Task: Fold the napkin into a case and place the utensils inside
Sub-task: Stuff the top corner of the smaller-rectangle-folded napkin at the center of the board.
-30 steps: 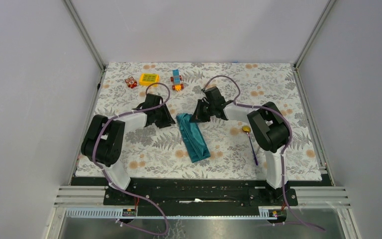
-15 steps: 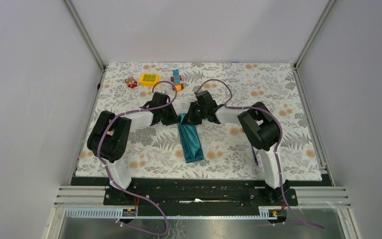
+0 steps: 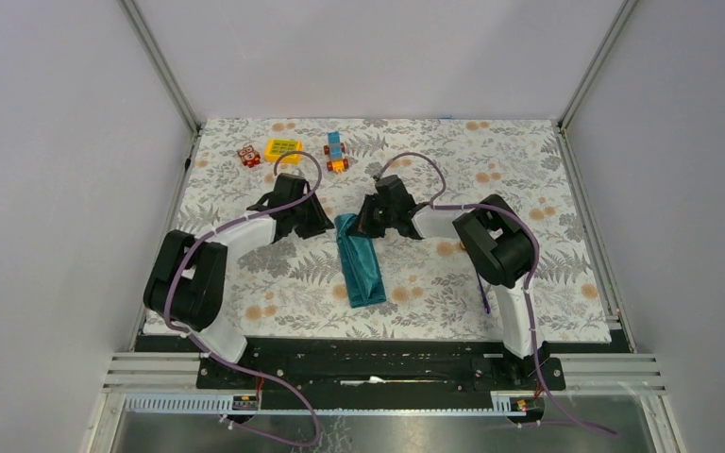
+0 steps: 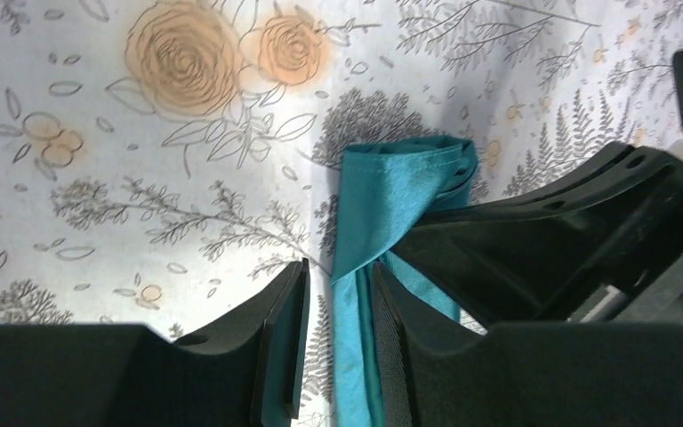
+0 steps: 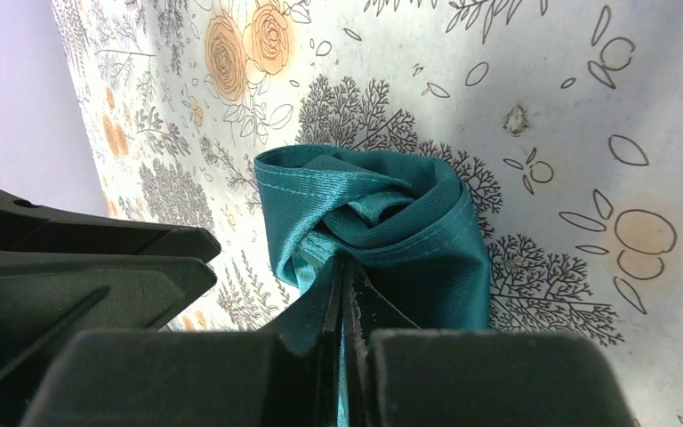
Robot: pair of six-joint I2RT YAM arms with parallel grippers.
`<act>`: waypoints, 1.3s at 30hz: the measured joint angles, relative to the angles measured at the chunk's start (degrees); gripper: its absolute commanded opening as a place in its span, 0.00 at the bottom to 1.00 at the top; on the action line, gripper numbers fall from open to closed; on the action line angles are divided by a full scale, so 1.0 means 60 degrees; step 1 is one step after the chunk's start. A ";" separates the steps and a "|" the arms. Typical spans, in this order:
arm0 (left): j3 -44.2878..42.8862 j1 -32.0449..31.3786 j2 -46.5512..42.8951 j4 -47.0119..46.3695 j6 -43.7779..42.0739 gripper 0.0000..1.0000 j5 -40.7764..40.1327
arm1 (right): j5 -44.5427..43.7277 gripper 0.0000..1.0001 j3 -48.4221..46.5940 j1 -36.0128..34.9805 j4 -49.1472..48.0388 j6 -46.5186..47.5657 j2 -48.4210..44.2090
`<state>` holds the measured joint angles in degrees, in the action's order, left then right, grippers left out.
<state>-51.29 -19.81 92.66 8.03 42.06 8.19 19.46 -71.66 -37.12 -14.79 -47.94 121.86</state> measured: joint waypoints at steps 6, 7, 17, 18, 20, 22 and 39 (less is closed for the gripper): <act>-0.0506 0.0033 0.0761 -0.0339 0.0025 0.26 0.0386 | -0.0018 0.00 0.0142 0.0011 -0.0492 -0.0444 0.0004; -0.0594 0.0029 0.0987 -0.0401 0.0015 0.24 0.0455 | -0.0015 0.00 0.0157 0.0018 -0.0590 -0.0532 0.0004; -0.0663 -0.0135 0.1690 -0.0849 0.0011 0.26 0.0586 | 0.0211 0.00 0.0306 0.0200 -0.2244 -0.1665 0.0550; -0.0608 -0.0138 0.1672 -0.0900 0.0025 0.27 0.0590 | 0.0288 0.00 0.0306 0.0233 -0.2401 -0.1774 0.0612; -0.0488 -0.0146 0.1545 -0.0954 0.0040 0.30 0.0568 | 0.0433 0.00 0.0361 0.0273 -0.2575 -0.1949 0.0648; -0.0415 -0.0153 0.1290 -0.0772 0.0036 0.35 0.0568 | 0.0543 0.00 0.0426 0.0284 -0.2634 -0.1989 0.0641; -0.0149 -0.0004 0.0911 -0.0747 0.0011 0.36 0.0710 | 0.0302 0.41 0.0605 0.0186 0.0954 0.1144 -0.1231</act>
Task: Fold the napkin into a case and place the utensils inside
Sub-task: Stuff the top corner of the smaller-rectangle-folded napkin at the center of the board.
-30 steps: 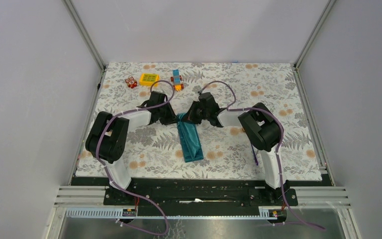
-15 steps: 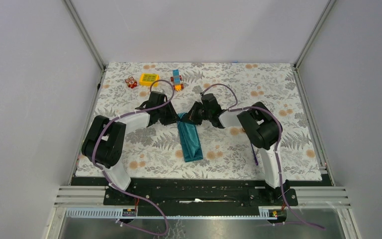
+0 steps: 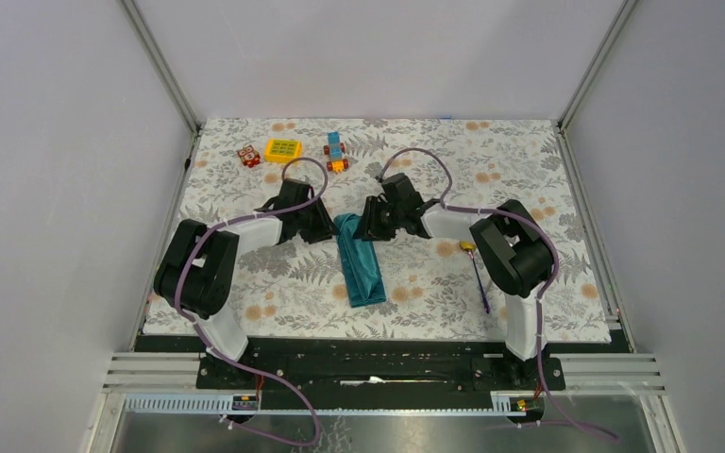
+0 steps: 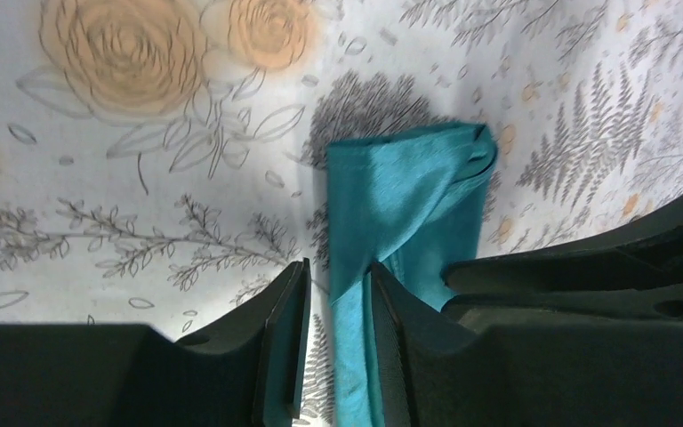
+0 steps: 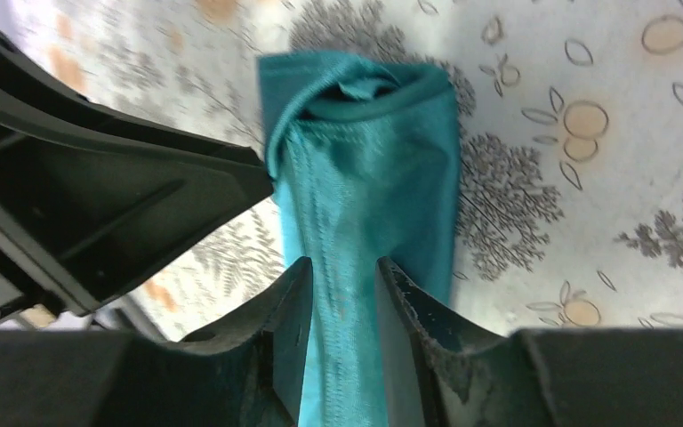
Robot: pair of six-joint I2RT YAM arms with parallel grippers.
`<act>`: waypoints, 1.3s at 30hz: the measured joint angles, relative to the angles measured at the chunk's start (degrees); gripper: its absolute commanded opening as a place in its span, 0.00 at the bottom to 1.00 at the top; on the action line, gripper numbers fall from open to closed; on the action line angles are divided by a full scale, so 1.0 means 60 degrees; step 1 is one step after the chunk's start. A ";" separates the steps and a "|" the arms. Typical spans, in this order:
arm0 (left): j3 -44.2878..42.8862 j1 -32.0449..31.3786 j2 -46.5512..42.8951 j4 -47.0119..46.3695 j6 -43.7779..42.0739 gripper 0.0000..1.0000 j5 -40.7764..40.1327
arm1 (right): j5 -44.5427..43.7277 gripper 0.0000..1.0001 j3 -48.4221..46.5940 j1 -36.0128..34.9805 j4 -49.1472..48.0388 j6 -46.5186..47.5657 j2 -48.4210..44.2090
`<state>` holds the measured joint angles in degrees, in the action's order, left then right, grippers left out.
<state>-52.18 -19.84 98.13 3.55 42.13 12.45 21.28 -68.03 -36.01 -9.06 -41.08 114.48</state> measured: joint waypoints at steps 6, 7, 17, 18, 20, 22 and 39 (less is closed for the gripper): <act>0.0805 0.0000 -0.0113 -0.0634 0.0233 0.36 0.0470 | -0.1534 0.44 -0.0550 -0.0809 0.1705 0.1931 -0.0076; 0.0918 0.0000 -0.0157 -0.0754 0.0262 0.36 0.0528 | -0.1727 0.45 -0.0608 -0.0943 0.1872 0.2178 -0.0124; 0.1293 0.0011 -0.0204 -0.1279 0.0481 0.22 0.0718 | -0.3723 0.43 -0.1381 -0.2055 0.3355 0.3738 -0.0178; 0.1297 0.0011 -0.0204 -0.1282 0.0488 0.21 0.0718 | -0.3840 0.42 -0.1494 -0.2116 0.3450 0.3796 -0.0175; 0.1311 0.0036 -0.0204 -0.1279 0.0492 0.19 0.0721 | -0.4051 0.42 -0.1759 -0.2208 0.3537 0.3880 -0.0138; 0.1348 0.0047 -0.0204 -0.1311 0.0495 0.17 0.0736 | -0.4226 0.42 -0.2055 -0.2273 0.3570 0.3901 -0.0058; 0.1457 0.0073 -0.0200 -0.1479 0.0612 0.11 0.0940 | -0.4921 0.34 -0.2958 -0.2565 0.3756 0.3901 0.1137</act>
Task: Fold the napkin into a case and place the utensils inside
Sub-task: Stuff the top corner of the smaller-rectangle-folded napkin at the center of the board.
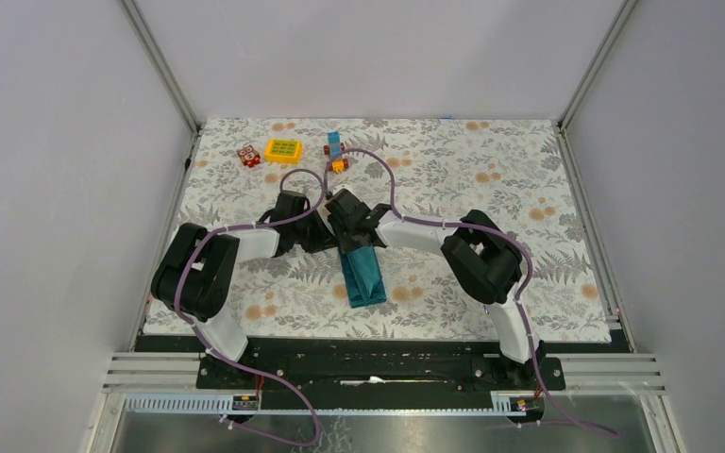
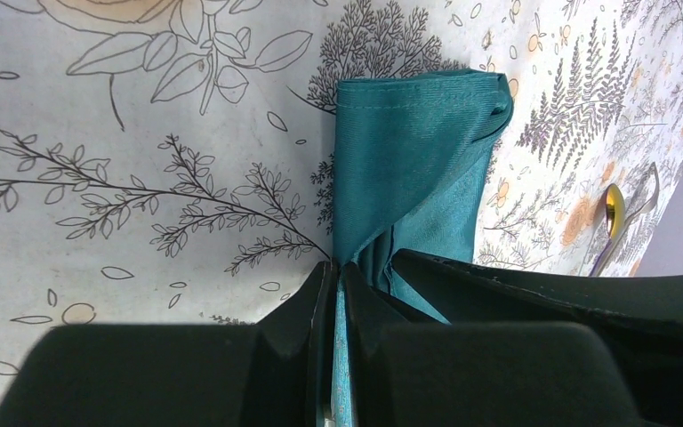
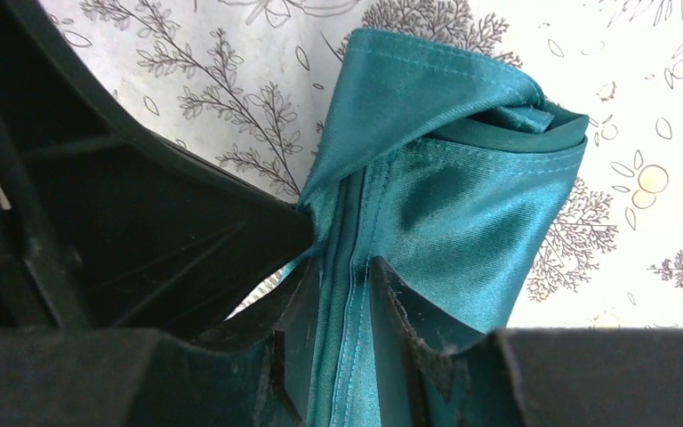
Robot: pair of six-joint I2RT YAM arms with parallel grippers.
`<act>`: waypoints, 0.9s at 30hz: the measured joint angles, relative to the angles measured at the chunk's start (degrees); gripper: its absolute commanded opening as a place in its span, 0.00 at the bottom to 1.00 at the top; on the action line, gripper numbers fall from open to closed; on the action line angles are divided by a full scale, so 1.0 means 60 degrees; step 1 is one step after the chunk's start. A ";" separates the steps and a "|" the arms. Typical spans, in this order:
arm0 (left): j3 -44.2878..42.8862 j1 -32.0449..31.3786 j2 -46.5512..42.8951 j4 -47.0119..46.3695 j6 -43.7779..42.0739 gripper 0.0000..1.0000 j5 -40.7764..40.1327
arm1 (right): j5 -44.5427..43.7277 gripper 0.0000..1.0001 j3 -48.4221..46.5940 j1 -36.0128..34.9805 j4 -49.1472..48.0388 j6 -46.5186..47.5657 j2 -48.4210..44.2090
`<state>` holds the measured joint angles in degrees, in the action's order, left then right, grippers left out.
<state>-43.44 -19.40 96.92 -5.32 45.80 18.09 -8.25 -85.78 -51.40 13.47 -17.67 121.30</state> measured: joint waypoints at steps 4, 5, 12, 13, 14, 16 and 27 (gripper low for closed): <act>0.0087 0.0000 0.0025 -0.0135 0.0084 0.09 0.0000 | -0.0153 0.30 -0.0175 -0.0062 0.0011 -0.0029 0.0131; 0.0098 0.0004 0.0047 -0.0178 0.0124 0.08 0.0018 | -0.0208 0.22 -0.0222 -0.0076 0.0015 -0.0033 0.0168; 0.0157 0.0029 0.0117 -0.0412 0.0233 0.02 0.0109 | -0.0641 0.00 -0.0404 -0.0146 0.0011 -0.0102 0.0302; 0.0157 0.0029 0.0127 -0.0433 0.0240 0.02 0.0120 | -0.0699 0.00 -0.0415 -0.0153 0.0022 -0.0106 0.0302; 0.0168 0.0029 0.0135 -0.0466 0.0248 0.01 0.0131 | -0.0725 0.00 -0.0441 -0.0157 0.0051 -0.0106 0.0302; 0.0229 0.0029 0.0138 -0.0586 0.0306 0.00 0.0138 | -0.0725 0.00 -0.0550 -0.0160 0.0168 -0.0106 0.0302; 0.0393 0.0040 0.0135 -0.0933 0.0426 0.00 0.0164 | -0.0681 0.00 -0.0907 -0.0124 0.0164 -0.0630 0.0299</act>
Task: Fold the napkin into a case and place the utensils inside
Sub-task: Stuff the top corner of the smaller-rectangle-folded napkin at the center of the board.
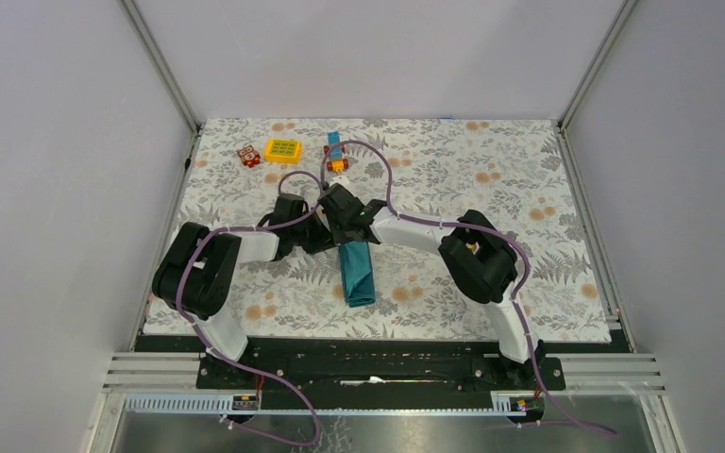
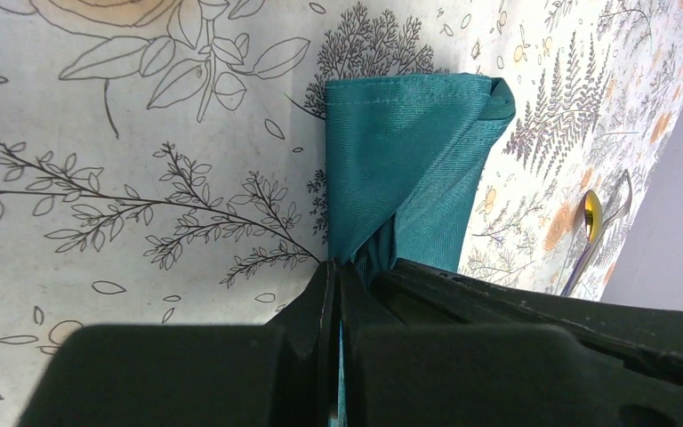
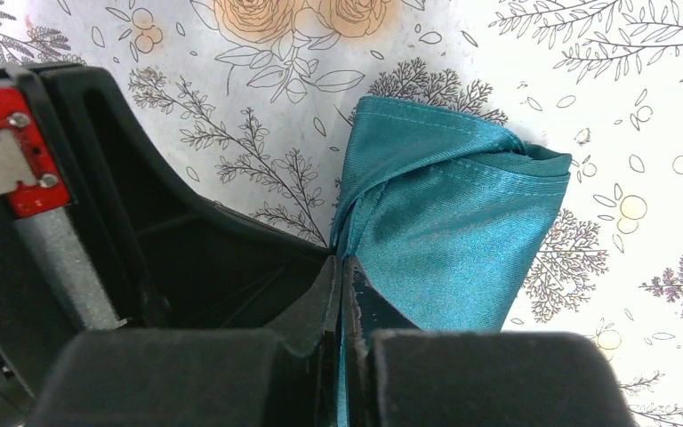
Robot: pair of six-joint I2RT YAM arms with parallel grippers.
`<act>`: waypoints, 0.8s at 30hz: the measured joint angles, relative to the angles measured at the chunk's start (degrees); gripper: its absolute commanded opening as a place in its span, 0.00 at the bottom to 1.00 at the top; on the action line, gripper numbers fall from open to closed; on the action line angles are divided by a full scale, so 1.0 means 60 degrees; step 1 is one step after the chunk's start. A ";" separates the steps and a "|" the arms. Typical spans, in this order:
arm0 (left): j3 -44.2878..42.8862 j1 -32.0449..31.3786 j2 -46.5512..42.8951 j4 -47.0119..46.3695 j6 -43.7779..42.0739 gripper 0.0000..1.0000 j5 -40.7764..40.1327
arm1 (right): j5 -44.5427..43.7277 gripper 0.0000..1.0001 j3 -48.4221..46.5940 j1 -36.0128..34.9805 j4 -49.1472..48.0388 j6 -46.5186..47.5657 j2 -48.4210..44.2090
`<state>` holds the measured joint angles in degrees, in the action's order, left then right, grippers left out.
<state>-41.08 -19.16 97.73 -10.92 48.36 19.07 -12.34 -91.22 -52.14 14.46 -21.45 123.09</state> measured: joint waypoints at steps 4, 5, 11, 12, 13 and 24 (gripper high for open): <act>0.0073 0.0007 0.0000 -0.0135 0.0029 0.00 0.0004 | 0.0168 0.00 0.0000 0.0087 -0.0168 -0.0189 0.0036; 0.0073 0.0007 0.0000 -0.0138 0.0029 0.00 0.0000 | 0.0244 0.00 0.0000 0.0135 -0.0255 -0.0237 0.0080; 0.0073 0.0004 -0.0080 -0.0025 -0.0011 0.13 -0.0076 | 0.0780 0.00 0.0608 0.0463 -0.1155 -0.0539 0.0211; 0.0073 0.0004 -0.0135 0.0076 -0.0066 0.16 -0.0146 | 0.0882 0.00 0.0718 0.0514 -0.1351 -0.0590 0.0182; 0.0073 0.0004 -0.0204 0.0197 -0.0113 0.18 -0.0211 | 0.1027 0.00 0.0849 0.0572 -0.1592 -0.0641 0.0153; -0.0033 0.0237 -0.1217 0.1698 -0.0667 0.23 -0.0656 | 0.2743 0.15 0.1581 0.1027 -0.2608 -0.0474 -0.0080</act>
<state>-41.28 -17.74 90.43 -0.73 44.36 15.14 4.12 -81.73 -45.98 -1.19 -24.29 122.61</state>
